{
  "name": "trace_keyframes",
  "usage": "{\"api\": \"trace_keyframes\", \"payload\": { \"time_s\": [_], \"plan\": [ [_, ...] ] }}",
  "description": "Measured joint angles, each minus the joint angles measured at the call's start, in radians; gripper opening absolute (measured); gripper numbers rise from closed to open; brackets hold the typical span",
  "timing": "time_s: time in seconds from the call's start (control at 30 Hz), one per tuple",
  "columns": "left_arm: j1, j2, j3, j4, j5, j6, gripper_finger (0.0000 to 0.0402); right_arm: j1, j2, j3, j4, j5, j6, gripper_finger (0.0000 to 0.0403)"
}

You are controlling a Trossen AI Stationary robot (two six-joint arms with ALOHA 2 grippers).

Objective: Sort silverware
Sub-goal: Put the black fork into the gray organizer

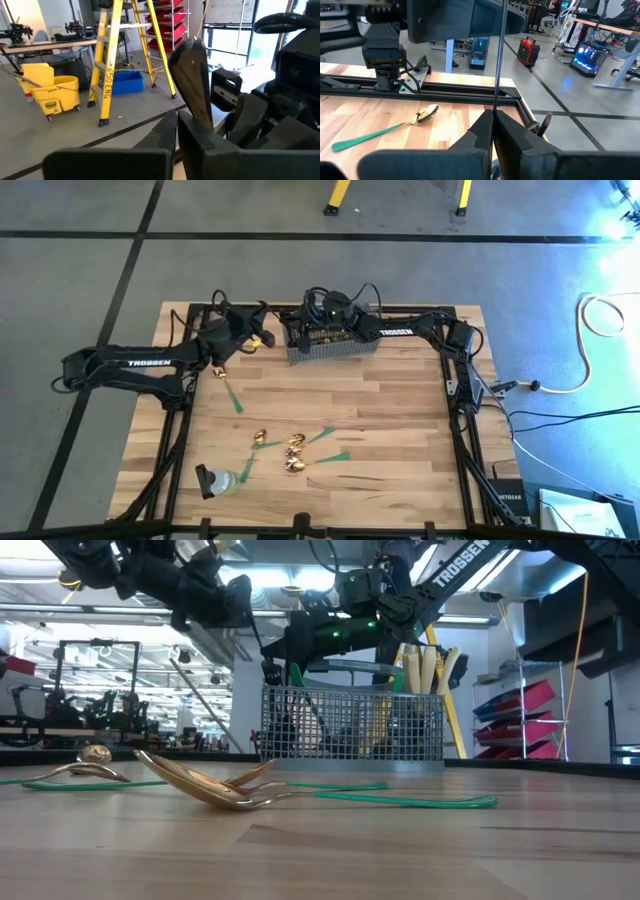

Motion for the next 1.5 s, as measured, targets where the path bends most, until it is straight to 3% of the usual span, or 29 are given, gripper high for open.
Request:
{"api": "trace_keyframes", "payload": {
  "time_s": [0.27, 0.53, 0.67, 0.87, 1.03, 1.37, 1.5],
  "plan": [
    [0.000, 0.009, 0.000, -0.002, 0.010, -0.001, 0.0000, 0.000, 0.000, 0.000, -0.007, -0.001, -0.002, 0.0015],
    [0.000, 0.009, 0.000, -0.002, 0.011, 0.003, 0.0000, 0.000, -0.002, 0.001, 0.002, -0.001, 0.005, 0.0115],
    [0.000, 0.009, 0.000, -0.002, 0.011, 0.003, 0.0000, 0.001, -0.002, 0.001, 0.001, 0.010, 0.005, 0.0140],
    [0.000, 0.009, 0.000, -0.003, 0.014, 0.006, 0.0000, 0.000, -0.028, -0.002, -0.024, 0.021, 0.011, 0.0140],
    [-0.004, 0.002, 0.000, -0.031, 0.039, 0.032, 0.0000, -0.001, -0.125, 0.000, -0.044, 0.028, 0.008, 0.0139],
    [-0.006, -0.137, 0.000, -0.148, 0.030, 0.024, 0.0000, -0.001, -0.291, 0.000, -0.317, 0.028, 0.004, 0.0139],
    [-0.016, -0.202, 0.000, -0.284, 0.047, -0.024, 0.0000, 0.014, -0.312, 0.000, -0.511, -0.055, -0.048, 0.0138]
  ]
}}
